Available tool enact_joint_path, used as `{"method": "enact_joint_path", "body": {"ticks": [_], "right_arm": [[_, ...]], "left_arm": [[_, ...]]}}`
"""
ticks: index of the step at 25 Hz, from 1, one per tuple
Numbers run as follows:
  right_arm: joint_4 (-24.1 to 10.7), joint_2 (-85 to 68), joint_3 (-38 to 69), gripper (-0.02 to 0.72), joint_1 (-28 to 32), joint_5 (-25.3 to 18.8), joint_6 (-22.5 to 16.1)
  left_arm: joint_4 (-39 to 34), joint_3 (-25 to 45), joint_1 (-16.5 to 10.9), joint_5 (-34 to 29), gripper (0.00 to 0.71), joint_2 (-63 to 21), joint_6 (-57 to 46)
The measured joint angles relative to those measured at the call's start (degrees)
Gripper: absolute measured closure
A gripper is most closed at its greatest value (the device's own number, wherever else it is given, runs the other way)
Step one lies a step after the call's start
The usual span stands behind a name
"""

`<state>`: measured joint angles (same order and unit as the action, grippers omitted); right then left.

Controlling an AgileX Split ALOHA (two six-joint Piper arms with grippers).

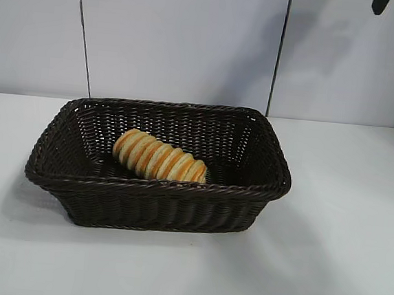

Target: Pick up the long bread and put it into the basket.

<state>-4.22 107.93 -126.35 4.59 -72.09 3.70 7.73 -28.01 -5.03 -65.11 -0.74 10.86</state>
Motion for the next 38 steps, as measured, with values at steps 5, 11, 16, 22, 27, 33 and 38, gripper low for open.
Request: {"method": "enact_joint_path", "body": {"ticks": [5, 11, 16, 22, 27, 33, 38], "right_arm": [[0.0, -11.2, 6.3, 0.029, 0.7, -0.1, 0.0], [0.0, -27.4, 16.8, 0.029, 0.7, -0.5, -0.7], [-2.0, -40.8, 23.1, 0.029, 0.7, -0.6, -1.1], [-6.3, -55.6, 31.9, 0.029, 0.7, -0.6, -2.5], [-6.9, -71.6, 44.2, 0.029, 0.7, 2.5, -4.0], [-7.1, -89.8, 60.8, 0.029, 0.7, 6.0, -4.6], [-4.4, -100.5, 72.4, 0.029, 0.7, 6.0, -5.0]], "left_arm": [[0.0, 0.0, 0.0, 0.0, 0.015, 0.0, 0.0], [0.0, 0.0, 0.0, 0.0, 0.015, 0.0, 0.0], [0.0, 0.0, 0.0, 0.0, 0.015, 0.0, 0.0], [0.0, 0.0, 0.0, 0.0, 0.015, 0.0, 0.0], [0.0, 0.0, 0.0, 0.0, 0.015, 0.0, 0.0], [0.0, 0.0, 0.0, 0.0, 0.015, 0.0, 0.0], [0.0, 0.0, 0.0, 0.0, 0.015, 0.0, 0.0]]}}
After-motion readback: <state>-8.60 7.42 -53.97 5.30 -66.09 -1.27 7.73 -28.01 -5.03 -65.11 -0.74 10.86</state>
